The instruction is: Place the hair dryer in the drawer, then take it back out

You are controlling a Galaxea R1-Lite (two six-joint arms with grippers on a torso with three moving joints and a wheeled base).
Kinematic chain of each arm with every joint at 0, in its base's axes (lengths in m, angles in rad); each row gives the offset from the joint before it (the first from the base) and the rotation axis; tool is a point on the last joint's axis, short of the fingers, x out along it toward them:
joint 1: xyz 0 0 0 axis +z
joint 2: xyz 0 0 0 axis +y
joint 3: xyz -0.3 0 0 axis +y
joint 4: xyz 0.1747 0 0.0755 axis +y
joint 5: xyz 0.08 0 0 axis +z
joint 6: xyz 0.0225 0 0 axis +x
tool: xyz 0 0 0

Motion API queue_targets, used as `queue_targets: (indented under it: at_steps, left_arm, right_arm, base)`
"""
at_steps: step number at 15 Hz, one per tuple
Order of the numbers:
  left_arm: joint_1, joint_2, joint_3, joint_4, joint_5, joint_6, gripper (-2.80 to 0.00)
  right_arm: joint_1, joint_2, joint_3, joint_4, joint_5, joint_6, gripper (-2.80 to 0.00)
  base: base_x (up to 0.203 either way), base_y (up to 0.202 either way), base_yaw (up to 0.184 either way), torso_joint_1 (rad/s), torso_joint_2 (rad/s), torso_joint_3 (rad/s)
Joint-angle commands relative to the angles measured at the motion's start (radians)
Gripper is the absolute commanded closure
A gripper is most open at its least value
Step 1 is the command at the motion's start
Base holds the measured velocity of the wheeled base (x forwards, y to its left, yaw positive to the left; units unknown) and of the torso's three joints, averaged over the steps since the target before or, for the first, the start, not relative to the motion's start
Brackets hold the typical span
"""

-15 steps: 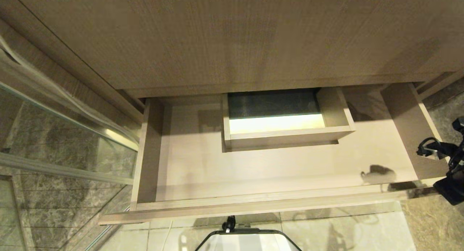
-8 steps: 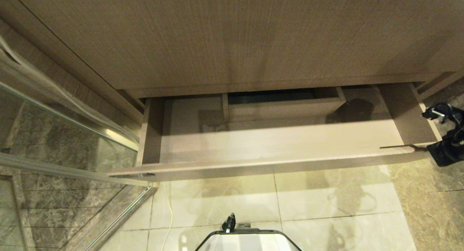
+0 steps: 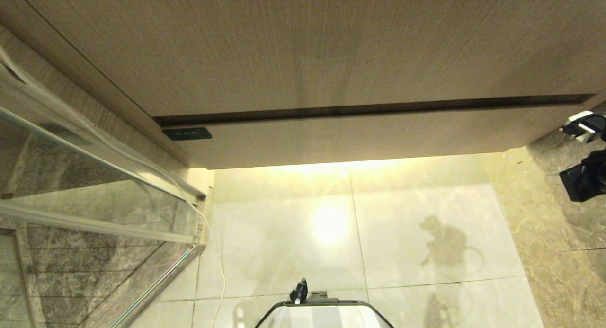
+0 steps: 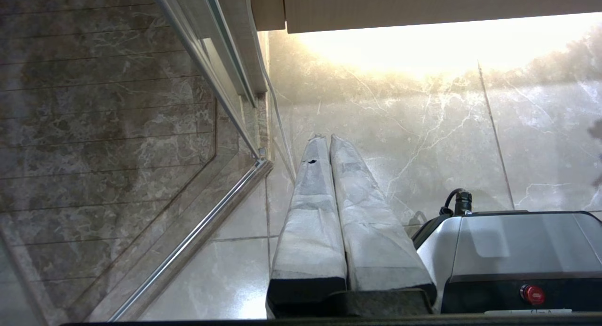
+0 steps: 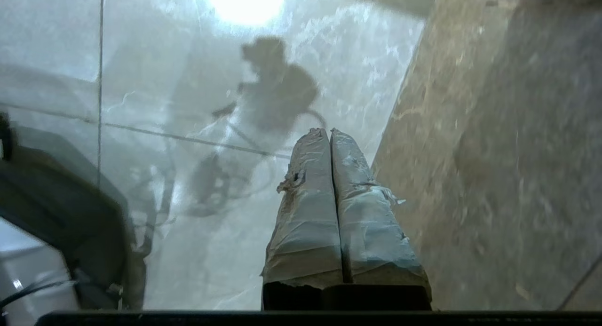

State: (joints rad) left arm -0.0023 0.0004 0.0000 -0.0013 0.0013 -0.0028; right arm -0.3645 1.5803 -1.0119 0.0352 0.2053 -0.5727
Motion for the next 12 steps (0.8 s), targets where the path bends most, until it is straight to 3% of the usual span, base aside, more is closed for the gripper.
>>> queue_targets:
  at_steps: [1, 6, 12]
  left_arm:
    - [-0.001, 0.0, 0.002, 0.0, 0.0, 0.0, 0.0]
    - [-0.001, 0.0, 0.001, 0.0, 0.0, 0.0, 0.0]
    - [-0.001, 0.0, 0.0, 0.0, 0.0, 0.0, 0.0]
  right_arm:
    - [0.003, -0.116, 0.038, 0.041, 0.002, 0.001, 0.0]
    - [0.015, -0.372, 0.182, 0.062, 0.063, 0.008, 0.0]
    - [0.037, -0.866, 0.539, 0.096, 0.13, 0.067, 0.0]
  base:
    - [0.0, 0.0, 0.0, 0.0, 0.0, 0.0]
    - [0.0, 0.0, 0.0, 0.0, 0.0, 0.0]
    - [0.0, 0.0, 0.0, 0.0, 0.0, 0.0]
